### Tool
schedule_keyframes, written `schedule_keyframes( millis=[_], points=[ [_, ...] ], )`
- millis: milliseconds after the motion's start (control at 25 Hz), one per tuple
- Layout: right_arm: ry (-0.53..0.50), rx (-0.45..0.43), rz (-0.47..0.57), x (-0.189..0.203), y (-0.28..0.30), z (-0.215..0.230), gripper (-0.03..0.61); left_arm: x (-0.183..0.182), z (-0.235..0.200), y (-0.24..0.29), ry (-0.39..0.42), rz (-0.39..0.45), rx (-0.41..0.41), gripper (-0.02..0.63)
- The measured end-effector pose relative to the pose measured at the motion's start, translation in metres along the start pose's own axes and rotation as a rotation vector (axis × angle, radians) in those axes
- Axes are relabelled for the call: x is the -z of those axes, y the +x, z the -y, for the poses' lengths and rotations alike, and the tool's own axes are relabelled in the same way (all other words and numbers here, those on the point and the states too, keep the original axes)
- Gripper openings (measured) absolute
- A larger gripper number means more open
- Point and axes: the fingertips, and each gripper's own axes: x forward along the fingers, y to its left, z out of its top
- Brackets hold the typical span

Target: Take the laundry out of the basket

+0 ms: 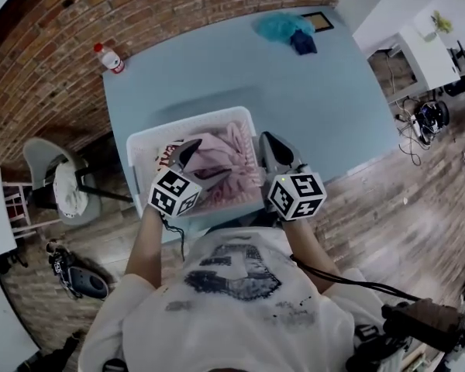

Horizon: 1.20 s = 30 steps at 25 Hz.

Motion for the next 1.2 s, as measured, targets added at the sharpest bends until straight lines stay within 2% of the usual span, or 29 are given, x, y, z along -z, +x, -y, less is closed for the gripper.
schedule_keyframes(
  millis=[80, 200, 360, 520, 920, 1200],
  points=[
    [0.005, 0.021, 0.004, 0.0, -0.002, 0.004, -0.003, 0.0, 0.002, 0.005, 0.015, -0.002, 0.051, 0.462],
    [0.013, 0.046, 0.01, -0.001, -0.005, 0.009, -0.003, 0.005, 0.0, 0.014, 0.065, -0.041, 0.095, 0.477],
    [0.018, 0.067, 0.016, -0.001, -0.008, 0.011, -0.003, 0.016, -0.001, 0.022, 0.129, -0.102, 0.158, 0.485],
    [0.023, 0.087, 0.02, -0.001, -0.011, 0.013, -0.003, 0.027, 0.008, 0.028, 0.21, -0.164, 0.255, 0.488],
    [0.029, 0.109, 0.025, -0.001, -0.011, 0.013, -0.003, 0.043, 0.008, 0.044, 0.428, -0.336, 0.348, 0.491],
    [0.036, 0.119, 0.024, 0.0, -0.014, 0.018, -0.003, 0.066, 0.016, 0.058, 0.443, -0.472, 0.471, 0.5]
  ],
)
